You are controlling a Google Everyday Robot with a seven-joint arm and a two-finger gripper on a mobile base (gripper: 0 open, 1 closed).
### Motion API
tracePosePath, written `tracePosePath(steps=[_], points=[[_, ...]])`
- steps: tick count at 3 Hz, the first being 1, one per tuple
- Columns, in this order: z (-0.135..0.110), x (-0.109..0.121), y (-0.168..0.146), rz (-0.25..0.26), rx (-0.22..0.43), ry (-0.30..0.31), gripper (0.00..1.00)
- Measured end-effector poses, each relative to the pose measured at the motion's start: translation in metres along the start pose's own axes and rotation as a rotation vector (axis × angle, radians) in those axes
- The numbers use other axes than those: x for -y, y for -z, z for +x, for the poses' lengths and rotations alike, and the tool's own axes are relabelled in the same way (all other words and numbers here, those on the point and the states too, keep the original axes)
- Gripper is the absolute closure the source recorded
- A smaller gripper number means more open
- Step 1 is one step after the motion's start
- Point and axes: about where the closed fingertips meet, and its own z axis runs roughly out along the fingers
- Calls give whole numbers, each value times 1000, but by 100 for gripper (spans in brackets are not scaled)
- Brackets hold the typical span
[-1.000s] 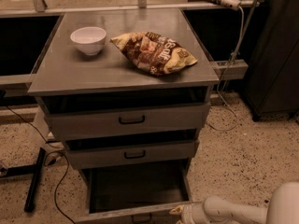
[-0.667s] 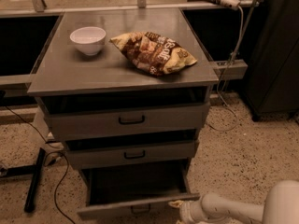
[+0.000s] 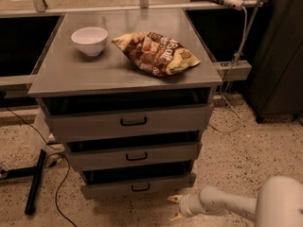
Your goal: Close bottom drawer
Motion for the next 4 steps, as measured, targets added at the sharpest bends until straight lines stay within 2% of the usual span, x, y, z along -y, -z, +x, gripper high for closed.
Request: tracePosePath(steps=[1, 2, 3, 4], points=[[6, 51, -16, 18, -25, 38, 65], [14, 99, -26, 58, -60, 56, 88], [15, 127, -28, 96, -91, 72, 100], [17, 125, -16, 121, -115, 81, 100]])
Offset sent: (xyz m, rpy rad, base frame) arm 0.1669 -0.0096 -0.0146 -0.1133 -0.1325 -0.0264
